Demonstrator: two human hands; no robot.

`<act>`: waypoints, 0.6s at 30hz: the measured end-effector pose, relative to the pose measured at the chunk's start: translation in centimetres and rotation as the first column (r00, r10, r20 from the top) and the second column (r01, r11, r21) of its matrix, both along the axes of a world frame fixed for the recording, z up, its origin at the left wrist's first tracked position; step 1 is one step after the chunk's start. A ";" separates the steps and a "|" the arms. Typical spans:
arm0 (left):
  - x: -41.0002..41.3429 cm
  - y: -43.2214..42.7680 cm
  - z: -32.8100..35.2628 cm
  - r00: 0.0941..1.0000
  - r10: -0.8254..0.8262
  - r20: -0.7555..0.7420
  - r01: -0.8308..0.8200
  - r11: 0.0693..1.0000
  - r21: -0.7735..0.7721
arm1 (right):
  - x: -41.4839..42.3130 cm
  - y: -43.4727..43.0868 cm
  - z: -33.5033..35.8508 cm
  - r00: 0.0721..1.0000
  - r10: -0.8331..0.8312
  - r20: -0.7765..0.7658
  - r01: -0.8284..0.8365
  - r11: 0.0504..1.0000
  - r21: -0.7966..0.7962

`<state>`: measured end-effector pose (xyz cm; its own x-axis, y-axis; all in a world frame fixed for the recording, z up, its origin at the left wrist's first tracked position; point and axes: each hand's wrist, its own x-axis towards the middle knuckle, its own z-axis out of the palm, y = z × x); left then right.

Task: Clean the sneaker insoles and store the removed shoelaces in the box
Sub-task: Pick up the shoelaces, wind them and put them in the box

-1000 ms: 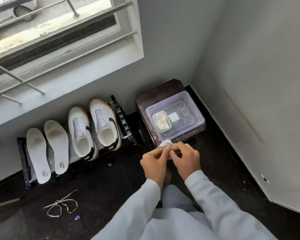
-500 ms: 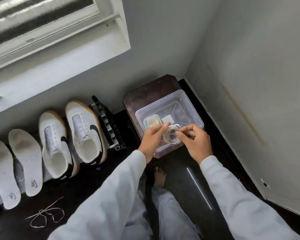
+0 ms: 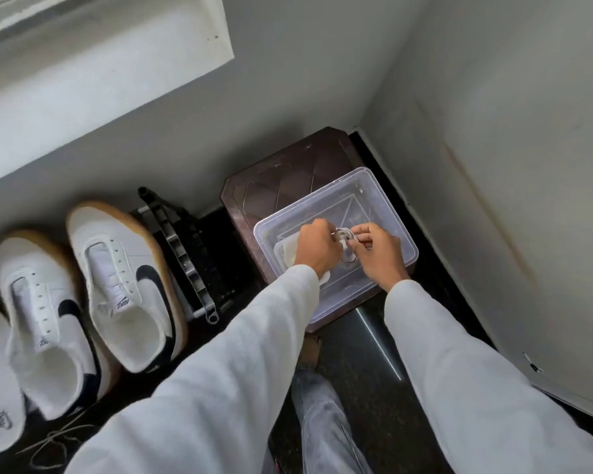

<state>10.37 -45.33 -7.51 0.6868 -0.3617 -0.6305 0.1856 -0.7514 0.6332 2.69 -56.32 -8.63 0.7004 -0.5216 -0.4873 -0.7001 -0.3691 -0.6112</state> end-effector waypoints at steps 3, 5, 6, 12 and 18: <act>0.1 -0.1 -0.6 0.999 0.020 -0.035 -0.020 1.000 0.005 | -0.1 -0.2 -1.4 1.000 0.002 -0.021 -0.002 1.000 -0.010; 0.1 0.1 -0.6 0.998 0.039 -0.041 -0.038 0.999 0.018 | -0.2 -0.2 -1.9 0.999 0.030 -0.034 -0.031 0.999 -0.026; 0.1 0.3 -0.4 0.998 0.044 -0.042 -0.043 0.999 0.025 | -0.2 -0.2 -2.1 0.998 0.047 -0.038 -0.048 0.998 -0.036; -0.4 0.9 1.5 0.994 0.097 -0.042 -0.097 0.995 -0.011 | -0.5 0.3 -2.4 0.995 0.103 -0.007 -0.103 0.988 -0.113; -2.3 3.0 2.5 0.966 0.254 -0.044 -0.257 0.931 -0.260 | -1.4 0.8 -0.3 0.986 0.167 -0.002 -0.165 0.971 -0.174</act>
<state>8.11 -42.37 -4.99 0.7724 -0.3273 -0.5443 0.3562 -0.4863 0.7979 1.29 -55.55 -8.92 0.7900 -0.4730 -0.3900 -0.6125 -0.5805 -0.5365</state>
